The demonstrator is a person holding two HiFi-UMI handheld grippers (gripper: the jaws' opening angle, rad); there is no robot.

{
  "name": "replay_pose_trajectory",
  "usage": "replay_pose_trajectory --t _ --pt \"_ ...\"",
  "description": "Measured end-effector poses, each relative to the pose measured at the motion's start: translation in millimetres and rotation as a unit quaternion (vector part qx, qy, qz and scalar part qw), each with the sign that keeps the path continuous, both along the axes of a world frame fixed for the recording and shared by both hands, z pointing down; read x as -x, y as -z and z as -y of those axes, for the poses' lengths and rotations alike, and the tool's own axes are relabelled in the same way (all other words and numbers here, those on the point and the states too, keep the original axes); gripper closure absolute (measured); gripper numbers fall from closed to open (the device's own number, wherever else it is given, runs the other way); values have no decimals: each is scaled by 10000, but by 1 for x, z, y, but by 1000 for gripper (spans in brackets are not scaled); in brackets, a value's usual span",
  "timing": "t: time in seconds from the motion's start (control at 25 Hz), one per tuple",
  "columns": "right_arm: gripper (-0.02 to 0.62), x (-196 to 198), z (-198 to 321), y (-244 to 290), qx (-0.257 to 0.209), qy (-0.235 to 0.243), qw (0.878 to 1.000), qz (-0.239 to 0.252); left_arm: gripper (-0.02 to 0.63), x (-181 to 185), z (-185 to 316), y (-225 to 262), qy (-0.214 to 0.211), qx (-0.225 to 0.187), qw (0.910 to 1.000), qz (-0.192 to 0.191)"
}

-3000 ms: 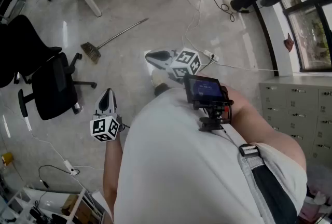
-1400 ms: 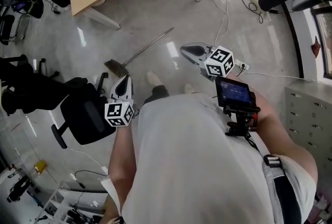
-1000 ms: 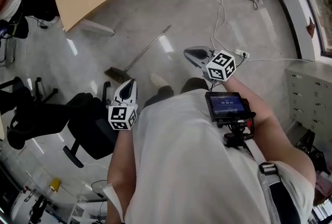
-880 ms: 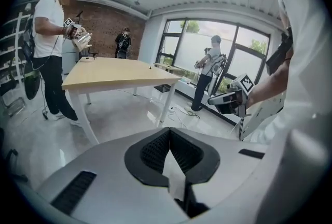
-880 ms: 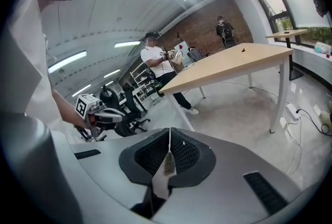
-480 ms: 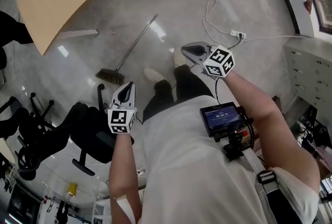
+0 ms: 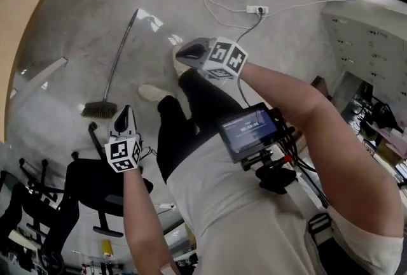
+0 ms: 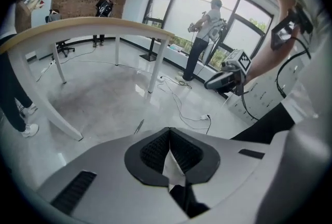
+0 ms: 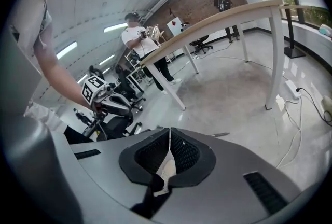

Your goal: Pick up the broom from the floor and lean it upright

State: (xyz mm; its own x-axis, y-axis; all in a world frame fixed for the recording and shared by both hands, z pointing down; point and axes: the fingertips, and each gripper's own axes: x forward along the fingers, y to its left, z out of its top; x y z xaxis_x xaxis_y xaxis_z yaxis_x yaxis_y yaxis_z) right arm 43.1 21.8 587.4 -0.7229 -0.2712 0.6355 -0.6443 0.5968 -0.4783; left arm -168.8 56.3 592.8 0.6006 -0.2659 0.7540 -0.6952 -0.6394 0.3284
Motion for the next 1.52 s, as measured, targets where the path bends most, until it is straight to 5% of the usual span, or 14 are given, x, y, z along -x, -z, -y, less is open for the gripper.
replay_pose_trajectory --t 0.44,0.6,0.72,1.12,1.4,1.52 --pt "577 -5 54 -58 -87 -96 9986 520 598 -39 52 -70 -875 -94 9956 309" --pt "577 -36 45 -114 177 -32 9982 567 598 -59 50 -149 -867 2 9952 448" --pt "577 -23 49 -164 250 -229 9966 756 598 -29 60 -212 -1095 86 9898 905" --pt "577 -58 84 -210 -93 -184 9989 424 597 -20 112 -334 -1051 249 9806 1634" --pt "577 -78 91 -269 -198 -151 9994 250 595 -18 135 -453 -1523 446 9631 2172" --pt "577 -93 95 -288 -219 -307 9992 118 502 -33 147 -489 -1710 441 9570 2303"
